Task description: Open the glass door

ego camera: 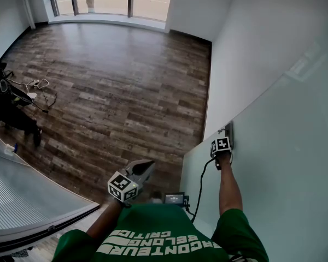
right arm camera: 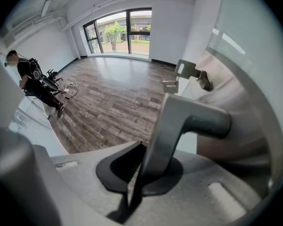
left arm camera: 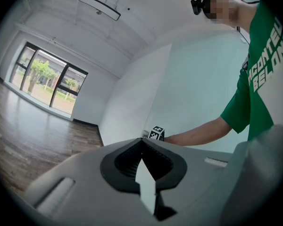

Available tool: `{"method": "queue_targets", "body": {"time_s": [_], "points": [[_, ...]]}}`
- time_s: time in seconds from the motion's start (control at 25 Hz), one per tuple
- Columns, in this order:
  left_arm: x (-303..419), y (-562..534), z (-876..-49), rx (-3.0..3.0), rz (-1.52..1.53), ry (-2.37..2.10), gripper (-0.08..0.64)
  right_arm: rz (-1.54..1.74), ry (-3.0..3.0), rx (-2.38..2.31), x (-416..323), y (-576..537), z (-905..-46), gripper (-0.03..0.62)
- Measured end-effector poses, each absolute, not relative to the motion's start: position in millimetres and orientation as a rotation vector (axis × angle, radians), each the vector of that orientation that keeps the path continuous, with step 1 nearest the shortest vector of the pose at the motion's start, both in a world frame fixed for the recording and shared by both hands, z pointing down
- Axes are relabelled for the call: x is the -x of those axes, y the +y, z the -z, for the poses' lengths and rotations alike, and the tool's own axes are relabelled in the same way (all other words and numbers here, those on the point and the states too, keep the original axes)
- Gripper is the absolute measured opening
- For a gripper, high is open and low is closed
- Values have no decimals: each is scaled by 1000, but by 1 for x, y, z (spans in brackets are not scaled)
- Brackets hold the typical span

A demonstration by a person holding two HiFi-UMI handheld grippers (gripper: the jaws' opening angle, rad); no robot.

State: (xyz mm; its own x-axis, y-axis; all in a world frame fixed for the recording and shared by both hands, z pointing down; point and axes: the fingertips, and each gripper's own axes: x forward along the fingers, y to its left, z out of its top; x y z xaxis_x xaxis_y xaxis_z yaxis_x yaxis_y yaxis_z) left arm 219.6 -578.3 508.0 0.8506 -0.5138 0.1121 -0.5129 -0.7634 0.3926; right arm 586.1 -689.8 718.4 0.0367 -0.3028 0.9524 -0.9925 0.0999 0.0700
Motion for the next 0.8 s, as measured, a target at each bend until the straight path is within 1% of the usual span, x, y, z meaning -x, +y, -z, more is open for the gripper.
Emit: {"method": "queue_targets", "body": {"time_s": [0.44, 0.8], "points": [[-228, -576, -506, -2624, -2, -738, 17, -946, -1433, -1367, -590, -686, -717, -6], [-216, -581, -502, -2619, 13, -803, 17, -1028, -1411, -1322, -589, -683, -706, -5]]}}
